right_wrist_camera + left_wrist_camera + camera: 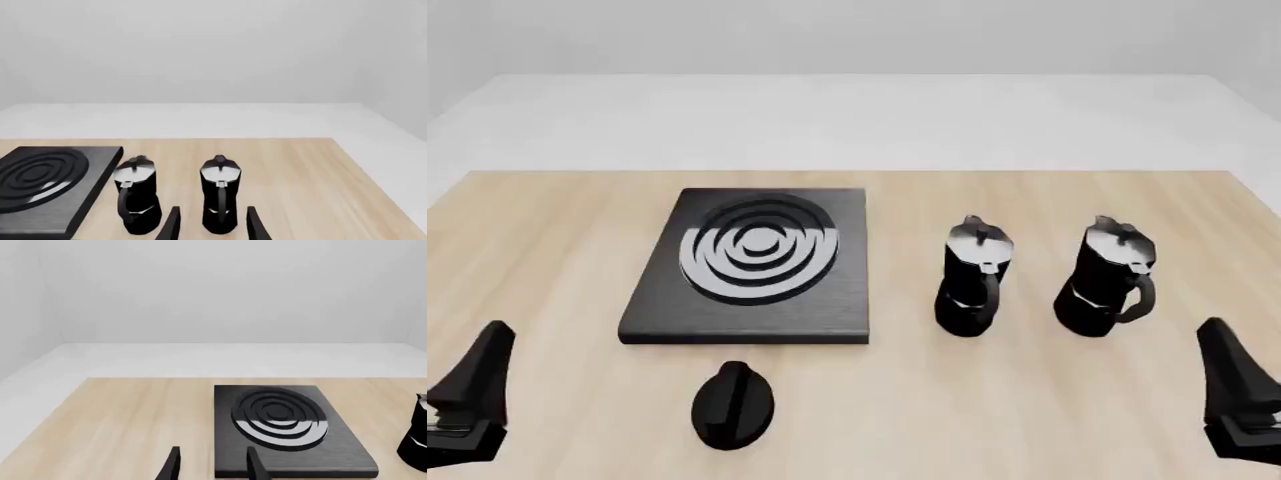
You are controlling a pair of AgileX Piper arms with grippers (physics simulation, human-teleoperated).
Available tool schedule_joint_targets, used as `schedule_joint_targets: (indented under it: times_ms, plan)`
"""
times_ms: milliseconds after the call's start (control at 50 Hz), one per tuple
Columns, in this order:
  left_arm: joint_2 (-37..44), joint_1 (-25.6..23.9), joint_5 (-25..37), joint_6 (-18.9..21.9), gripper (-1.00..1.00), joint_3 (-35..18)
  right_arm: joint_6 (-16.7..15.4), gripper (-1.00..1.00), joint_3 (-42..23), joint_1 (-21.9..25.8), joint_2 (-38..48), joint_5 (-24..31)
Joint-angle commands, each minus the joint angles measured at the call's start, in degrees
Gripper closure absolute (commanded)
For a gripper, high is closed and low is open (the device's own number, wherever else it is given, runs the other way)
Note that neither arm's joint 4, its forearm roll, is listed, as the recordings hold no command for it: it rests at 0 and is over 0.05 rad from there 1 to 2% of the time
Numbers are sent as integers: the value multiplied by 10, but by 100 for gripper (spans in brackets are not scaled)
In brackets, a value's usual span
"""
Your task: Put both moka pots on the stove.
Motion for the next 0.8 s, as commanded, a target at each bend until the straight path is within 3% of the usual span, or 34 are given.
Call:
schedule_joint_targets:
  times_ms: [20,360,540,640,720,800]
  plan:
    - [3,0,-1,0,-100,-2,-11,-100,-6,12,25,-18]
    - [3,0,-1,0,-100,-2,-8,-100,-31,14,23,-1]
    - [3,0,-1,0,-100,-2,-33,-100,-144,20,87,36]
    - [3,0,-1,0,-100,-2,-15,-100,-195,37,118,59]
    - [3,0,-1,0,-100,-2,-50,-100,-234,49,149,70]
    - [3,0,-1,0,-100,-2,-39,-100,-267,53,195,79]
